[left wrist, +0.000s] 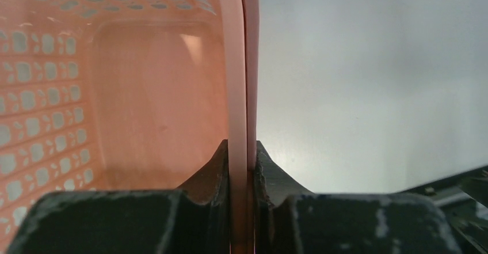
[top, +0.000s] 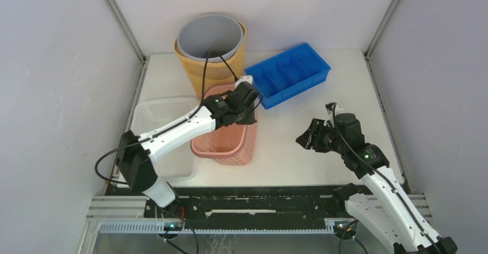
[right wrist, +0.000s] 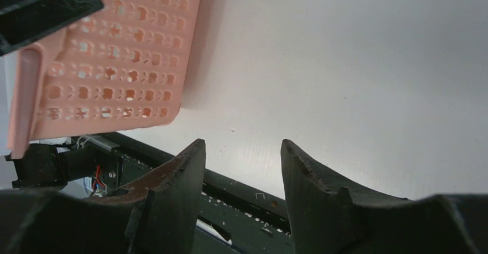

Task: Turn the large container upside down
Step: Turn the container upside down at the center of the board.

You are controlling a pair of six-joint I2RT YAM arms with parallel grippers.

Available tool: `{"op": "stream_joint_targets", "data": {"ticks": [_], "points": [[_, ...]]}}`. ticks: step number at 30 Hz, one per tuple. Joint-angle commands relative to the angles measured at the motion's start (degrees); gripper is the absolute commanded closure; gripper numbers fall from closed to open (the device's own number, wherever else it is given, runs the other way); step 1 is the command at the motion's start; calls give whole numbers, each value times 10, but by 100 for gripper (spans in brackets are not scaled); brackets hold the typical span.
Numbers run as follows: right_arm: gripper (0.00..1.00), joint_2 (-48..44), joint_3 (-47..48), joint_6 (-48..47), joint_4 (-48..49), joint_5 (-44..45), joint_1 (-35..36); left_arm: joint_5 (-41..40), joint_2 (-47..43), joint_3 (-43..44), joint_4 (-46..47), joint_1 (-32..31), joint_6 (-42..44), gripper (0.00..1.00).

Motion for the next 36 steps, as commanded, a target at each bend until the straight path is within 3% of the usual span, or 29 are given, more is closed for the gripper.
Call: {"op": "stream_joint_targets", "data": {"ticks": [1,13,23,28,36], "points": [[41,-16,41,-2,-20,0,-2,34,-70,54,10,-5,10,100],[41,-34,119,-11,-81,36,-8,172,-94,47,156,-6,-33,100],[41,-53,134,-24,-110,42,-26,233,-85,32,244,-6,-72,100],[41,-59,139,-27,-118,39,-35,225,-109,34,243,-6,-70,100],[41,-58,137,-29,-109,25,-37,128,-174,44,155,-6,-31,100]]}}
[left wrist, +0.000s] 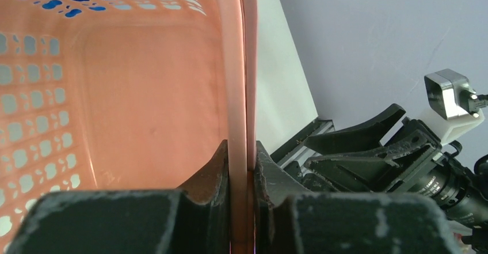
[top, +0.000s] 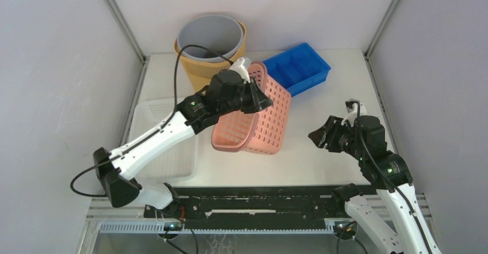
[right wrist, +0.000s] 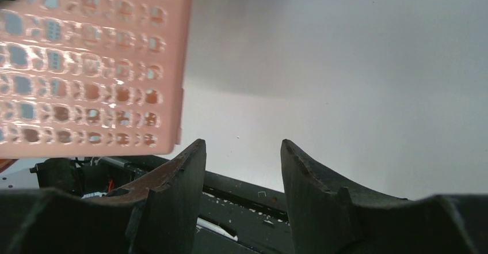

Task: Turn the large container upside down
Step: Turn the container upside down at the center of the board.

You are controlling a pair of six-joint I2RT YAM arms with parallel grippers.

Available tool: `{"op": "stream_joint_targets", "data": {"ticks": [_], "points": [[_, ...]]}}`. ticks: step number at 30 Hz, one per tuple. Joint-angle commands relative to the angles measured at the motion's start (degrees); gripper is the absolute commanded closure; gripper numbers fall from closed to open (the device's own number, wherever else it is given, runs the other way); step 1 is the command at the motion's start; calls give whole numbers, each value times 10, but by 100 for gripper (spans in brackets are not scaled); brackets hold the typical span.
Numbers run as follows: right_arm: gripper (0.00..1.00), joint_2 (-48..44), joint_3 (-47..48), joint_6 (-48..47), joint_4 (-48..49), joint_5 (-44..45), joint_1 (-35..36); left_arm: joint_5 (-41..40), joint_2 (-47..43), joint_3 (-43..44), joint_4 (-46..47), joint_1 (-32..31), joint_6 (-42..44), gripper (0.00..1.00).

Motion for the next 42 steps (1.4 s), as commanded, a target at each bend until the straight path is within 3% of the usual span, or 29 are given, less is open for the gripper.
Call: {"op": "stream_joint_targets", "data": {"ticks": [1,8,18,31,42], "points": [[41,5,20,-14,16,-8,-3,-62,-75,18,-6,-2,27,100],[42,-5,40,-16,2,-1,-5,-28,-85,-14,40,-2,-7,100],[41,-5,116,-21,-47,12,-6,68,-7,-83,273,-25,-139,100],[40,-12,285,-51,-207,76,-6,130,230,61,493,-65,-296,100],[40,-31,287,-53,-223,67,-6,89,363,132,591,-78,-380,100]]}}
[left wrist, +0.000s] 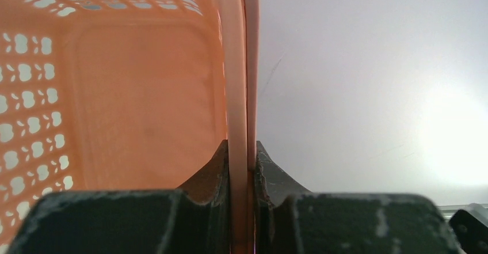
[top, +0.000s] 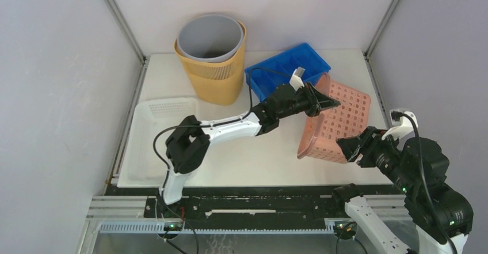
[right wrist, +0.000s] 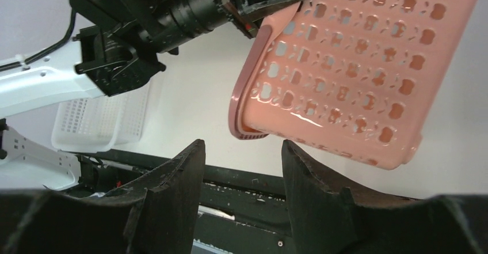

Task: Turn the large container upside down
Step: Turn the container upside down at the center of the board.

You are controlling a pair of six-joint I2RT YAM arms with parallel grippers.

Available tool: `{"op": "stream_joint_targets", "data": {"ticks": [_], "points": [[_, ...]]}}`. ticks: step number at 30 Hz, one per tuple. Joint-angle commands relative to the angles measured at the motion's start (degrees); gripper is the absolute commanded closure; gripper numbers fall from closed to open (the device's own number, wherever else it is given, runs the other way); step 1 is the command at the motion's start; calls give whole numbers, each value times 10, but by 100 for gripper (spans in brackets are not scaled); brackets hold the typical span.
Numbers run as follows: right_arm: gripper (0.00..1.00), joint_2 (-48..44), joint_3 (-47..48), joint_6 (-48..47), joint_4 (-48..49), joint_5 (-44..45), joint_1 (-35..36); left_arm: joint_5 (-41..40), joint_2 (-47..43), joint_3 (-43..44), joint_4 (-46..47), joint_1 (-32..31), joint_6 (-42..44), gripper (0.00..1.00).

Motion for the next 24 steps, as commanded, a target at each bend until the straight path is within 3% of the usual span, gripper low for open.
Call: {"op": "stream_joint_targets", "data": {"ticks": [1,12,24], "points": [[40,-8,-8,-11,3,-2,-2,-16,30,52,94,0,-55,100],[40,-19,-41,-9,13,-17,-1,-28,103,62,167,0,-134,100],[40,-15,-44,-9,23,-32,-1,-60,211,146,311,-9,-233,100]]}}
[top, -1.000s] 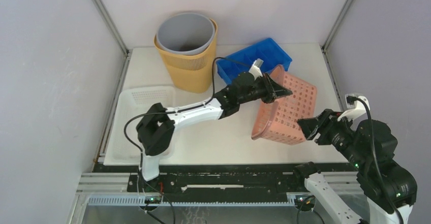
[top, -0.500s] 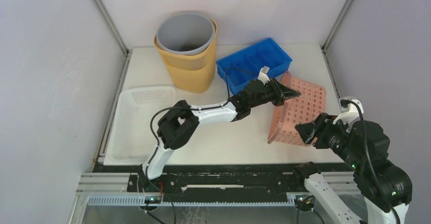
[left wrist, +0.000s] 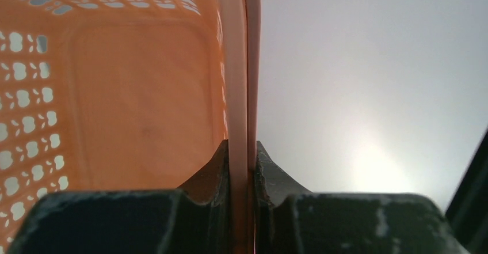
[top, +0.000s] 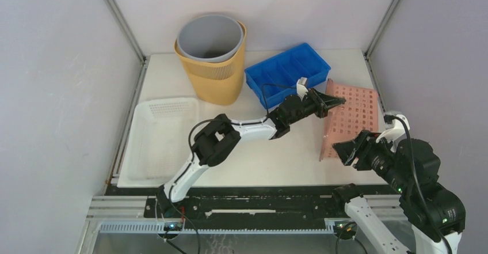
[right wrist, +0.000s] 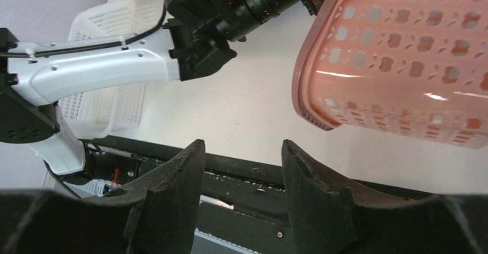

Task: Turn the large container upside down
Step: Turn the container upside down at the center of the board.

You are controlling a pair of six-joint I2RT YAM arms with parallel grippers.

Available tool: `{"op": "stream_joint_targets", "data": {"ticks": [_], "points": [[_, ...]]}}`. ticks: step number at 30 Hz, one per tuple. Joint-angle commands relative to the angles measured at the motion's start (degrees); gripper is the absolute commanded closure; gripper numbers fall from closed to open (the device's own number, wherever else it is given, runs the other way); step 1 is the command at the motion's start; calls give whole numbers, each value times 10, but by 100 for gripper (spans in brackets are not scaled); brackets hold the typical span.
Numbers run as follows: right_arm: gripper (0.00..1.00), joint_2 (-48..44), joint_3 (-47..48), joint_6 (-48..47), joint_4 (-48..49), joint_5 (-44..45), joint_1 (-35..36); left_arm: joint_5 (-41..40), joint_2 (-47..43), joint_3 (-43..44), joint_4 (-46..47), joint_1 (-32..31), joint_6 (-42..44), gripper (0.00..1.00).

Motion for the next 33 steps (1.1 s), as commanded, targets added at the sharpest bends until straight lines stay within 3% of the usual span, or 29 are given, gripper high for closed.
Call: {"op": "stream_joint_targets", "data": {"ticks": [1,11,16,21,27,33], "points": [[40,8,3,-9,25,-11,-1,-30,29,71,130,-8,-63,100],[43,20,11,-12,24,-4,-1,-130,178,257,184,-31,-160,98],[42,24,26,-18,16,7,-1,-190,220,274,222,-42,-201,95],[42,23,34,-19,11,6,-1,-205,229,206,296,-40,-219,95],[41,20,27,-15,14,1,-1,-189,211,59,387,-31,-224,94],[41,18,20,-14,18,-3,-1,-147,175,-60,406,-21,-215,94]]}}
